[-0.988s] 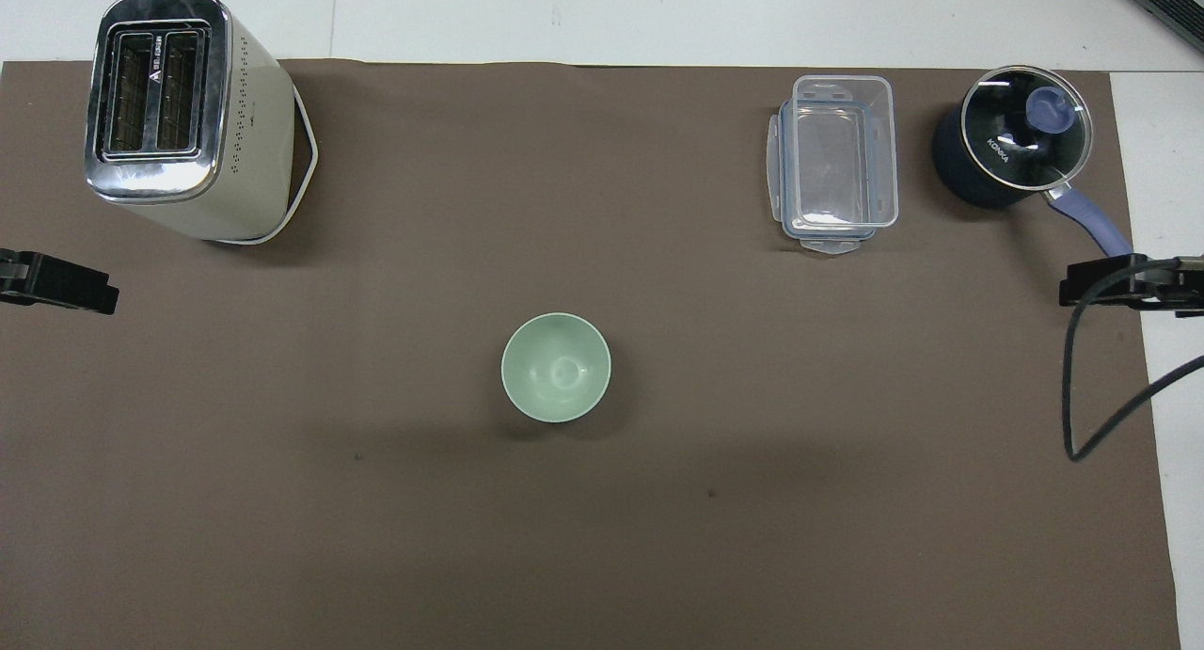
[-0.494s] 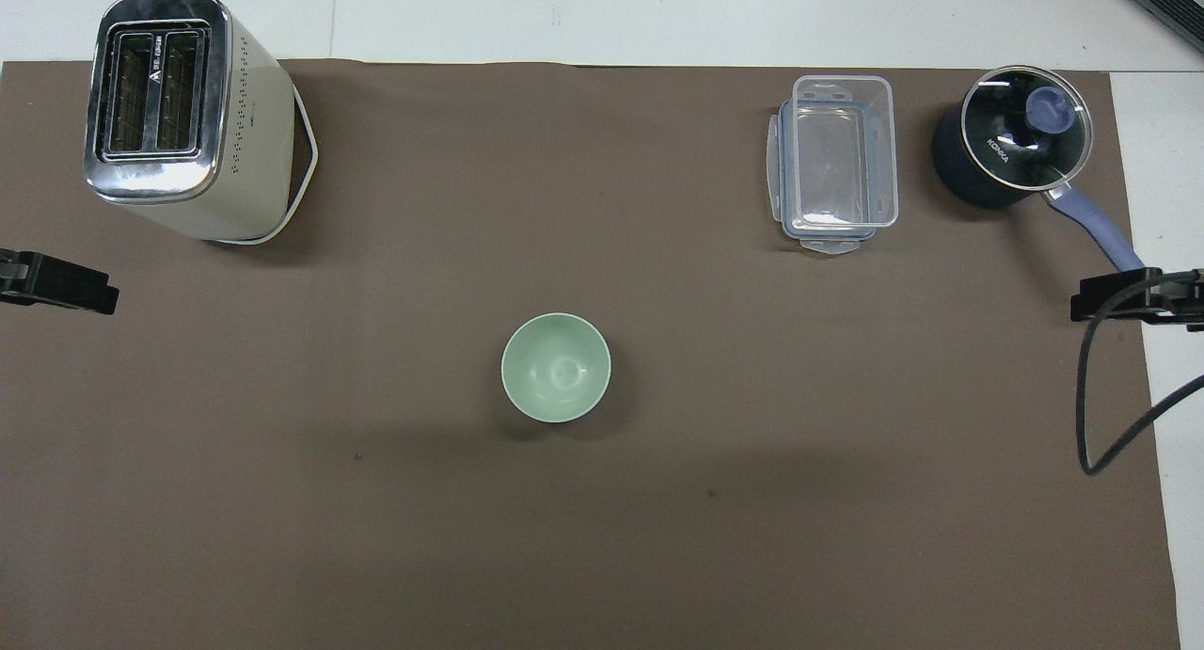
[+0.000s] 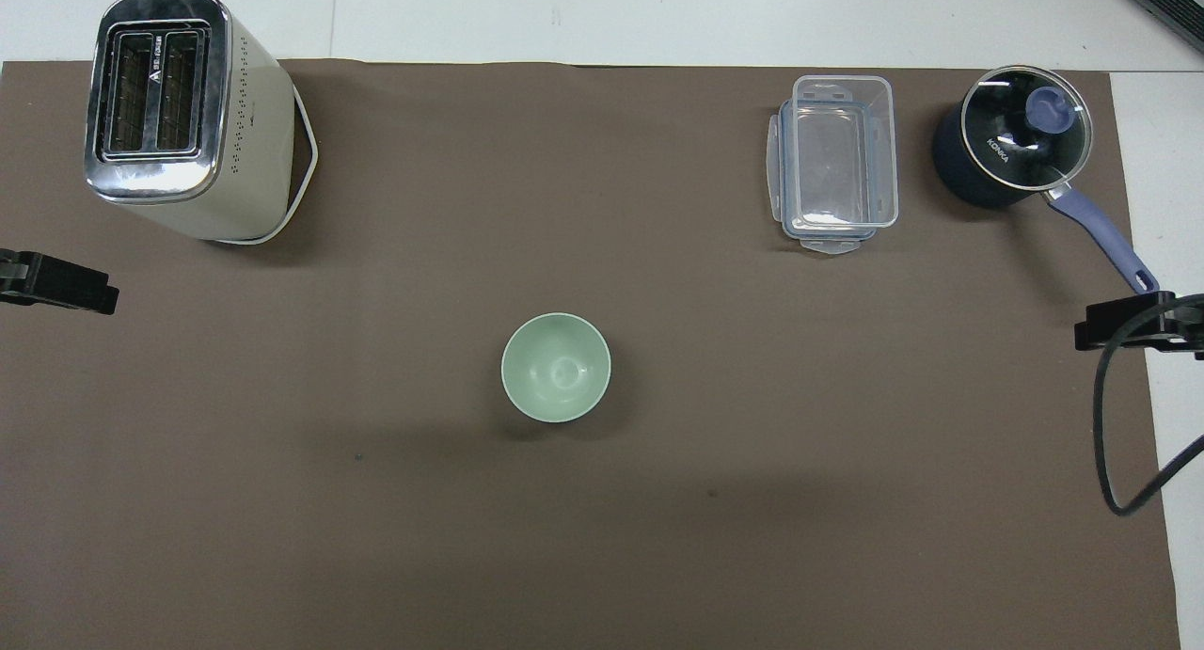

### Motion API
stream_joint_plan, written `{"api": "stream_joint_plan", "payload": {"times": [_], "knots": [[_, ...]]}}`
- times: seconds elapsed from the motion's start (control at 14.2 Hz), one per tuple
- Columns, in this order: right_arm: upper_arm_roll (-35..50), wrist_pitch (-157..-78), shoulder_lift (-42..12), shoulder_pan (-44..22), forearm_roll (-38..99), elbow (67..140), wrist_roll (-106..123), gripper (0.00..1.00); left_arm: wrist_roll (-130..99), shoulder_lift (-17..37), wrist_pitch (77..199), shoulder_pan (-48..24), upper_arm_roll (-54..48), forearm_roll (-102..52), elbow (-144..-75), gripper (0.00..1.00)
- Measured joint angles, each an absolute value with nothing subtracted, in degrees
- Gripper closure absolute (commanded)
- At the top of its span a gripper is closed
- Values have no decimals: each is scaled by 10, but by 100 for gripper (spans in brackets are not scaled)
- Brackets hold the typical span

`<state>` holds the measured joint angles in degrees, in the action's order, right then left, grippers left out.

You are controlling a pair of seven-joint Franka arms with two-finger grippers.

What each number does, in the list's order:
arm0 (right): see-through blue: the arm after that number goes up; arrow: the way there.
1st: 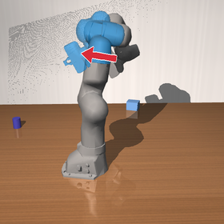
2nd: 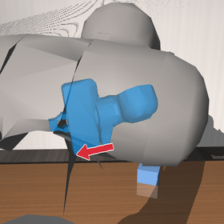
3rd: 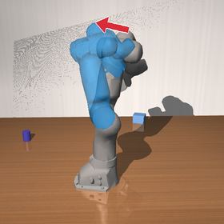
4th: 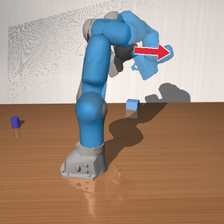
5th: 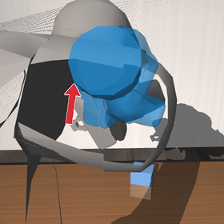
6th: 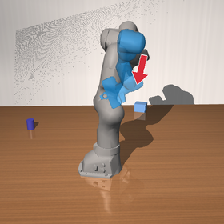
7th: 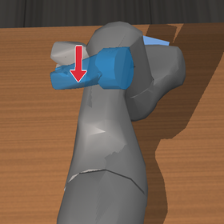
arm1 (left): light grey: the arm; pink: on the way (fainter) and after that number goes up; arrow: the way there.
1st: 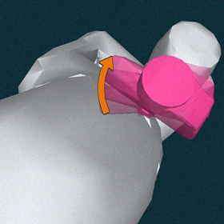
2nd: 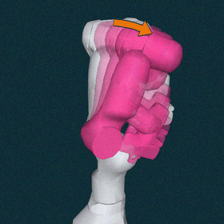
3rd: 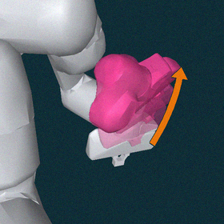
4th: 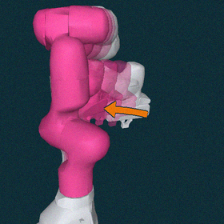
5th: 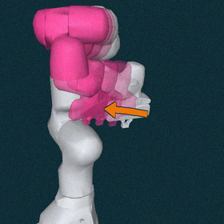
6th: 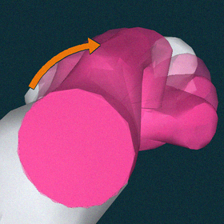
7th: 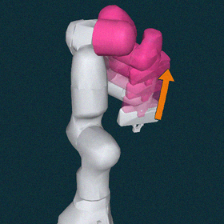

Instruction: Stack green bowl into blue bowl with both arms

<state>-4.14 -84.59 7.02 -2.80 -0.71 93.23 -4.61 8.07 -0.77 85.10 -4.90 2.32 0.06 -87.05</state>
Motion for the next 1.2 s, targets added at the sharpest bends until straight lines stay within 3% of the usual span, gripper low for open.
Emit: {"api": "stream_joint_plan", "payload": {"times": [1.2], "knots": [[-45,-843,70,-26,-14,931,-46,0,81,-8,846,-49,23,1,-871,0]]}}
